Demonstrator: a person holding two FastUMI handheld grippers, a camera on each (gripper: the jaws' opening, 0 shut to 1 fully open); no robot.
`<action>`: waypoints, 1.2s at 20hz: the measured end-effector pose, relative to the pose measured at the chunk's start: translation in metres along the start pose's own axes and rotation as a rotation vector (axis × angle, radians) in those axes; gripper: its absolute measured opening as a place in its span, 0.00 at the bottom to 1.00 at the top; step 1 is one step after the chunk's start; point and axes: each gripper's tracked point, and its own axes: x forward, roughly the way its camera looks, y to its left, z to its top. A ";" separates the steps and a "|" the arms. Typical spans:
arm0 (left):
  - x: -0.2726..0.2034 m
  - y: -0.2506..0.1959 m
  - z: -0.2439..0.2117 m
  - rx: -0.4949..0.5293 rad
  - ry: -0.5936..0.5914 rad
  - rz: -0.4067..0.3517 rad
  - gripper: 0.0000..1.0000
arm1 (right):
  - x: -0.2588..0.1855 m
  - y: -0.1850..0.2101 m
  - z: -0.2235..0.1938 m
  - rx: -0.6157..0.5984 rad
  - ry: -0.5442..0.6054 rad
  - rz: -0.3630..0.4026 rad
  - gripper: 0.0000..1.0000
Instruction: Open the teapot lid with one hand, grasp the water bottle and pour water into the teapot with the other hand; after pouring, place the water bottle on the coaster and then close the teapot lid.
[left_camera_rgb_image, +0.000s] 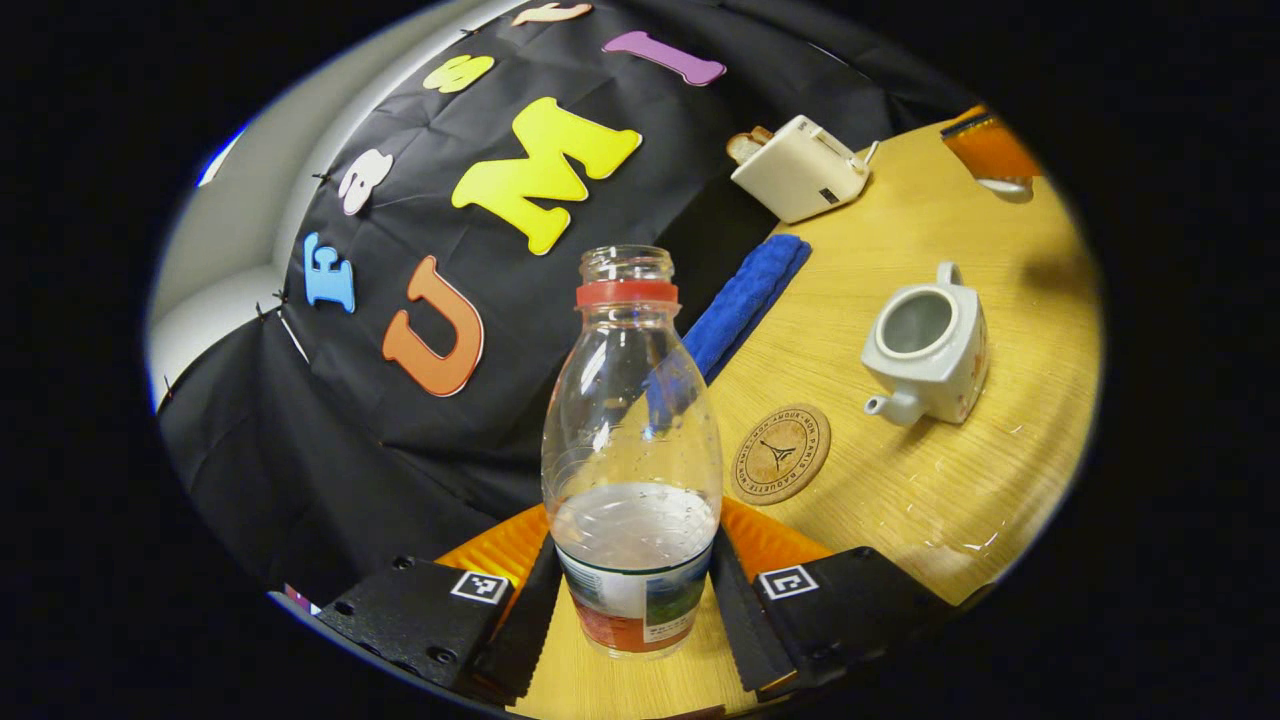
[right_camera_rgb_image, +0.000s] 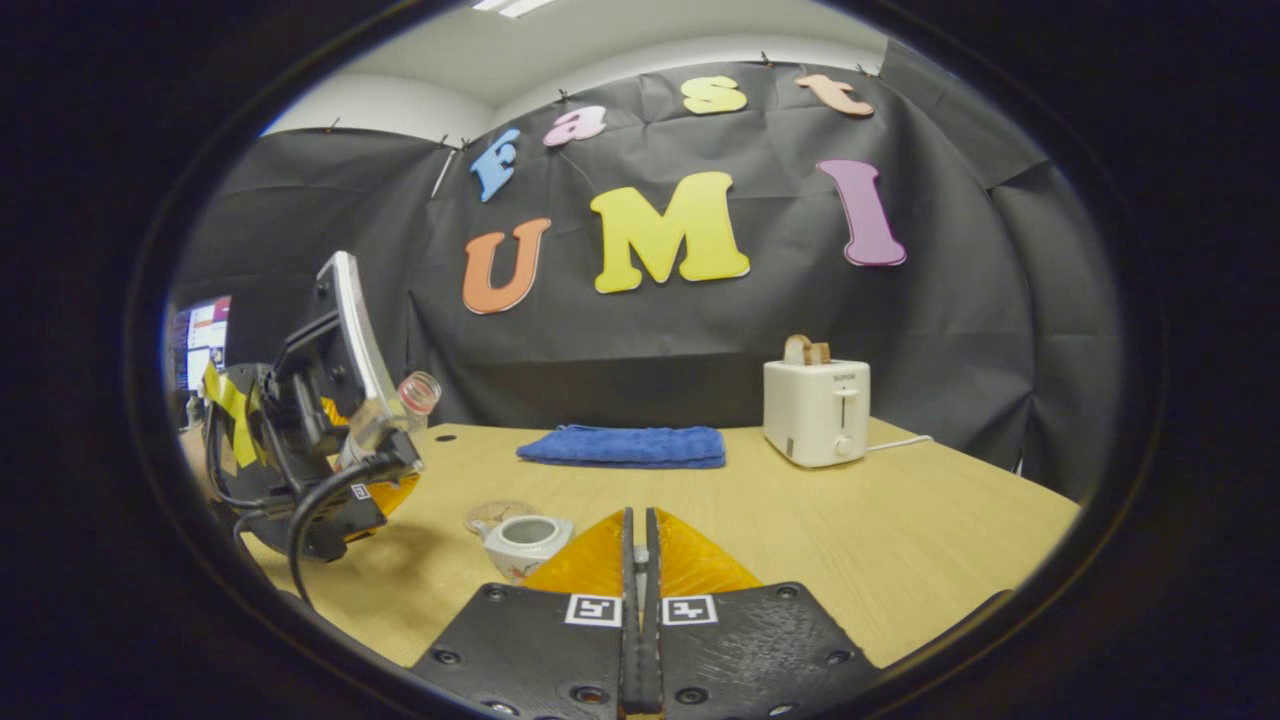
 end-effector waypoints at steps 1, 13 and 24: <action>0.001 -0.004 0.001 0.019 0.008 -0.013 0.76 | 0.001 -0.004 0.001 -0.002 0.001 -0.008 0.00; -0.007 -0.013 0.000 0.565 0.102 -0.108 0.75 | 0.000 -0.042 0.003 -0.021 0.014 -0.102 0.00; 0.000 -0.008 0.016 0.882 0.141 -0.109 0.75 | 0.001 -0.042 -0.004 -0.026 0.032 -0.085 0.00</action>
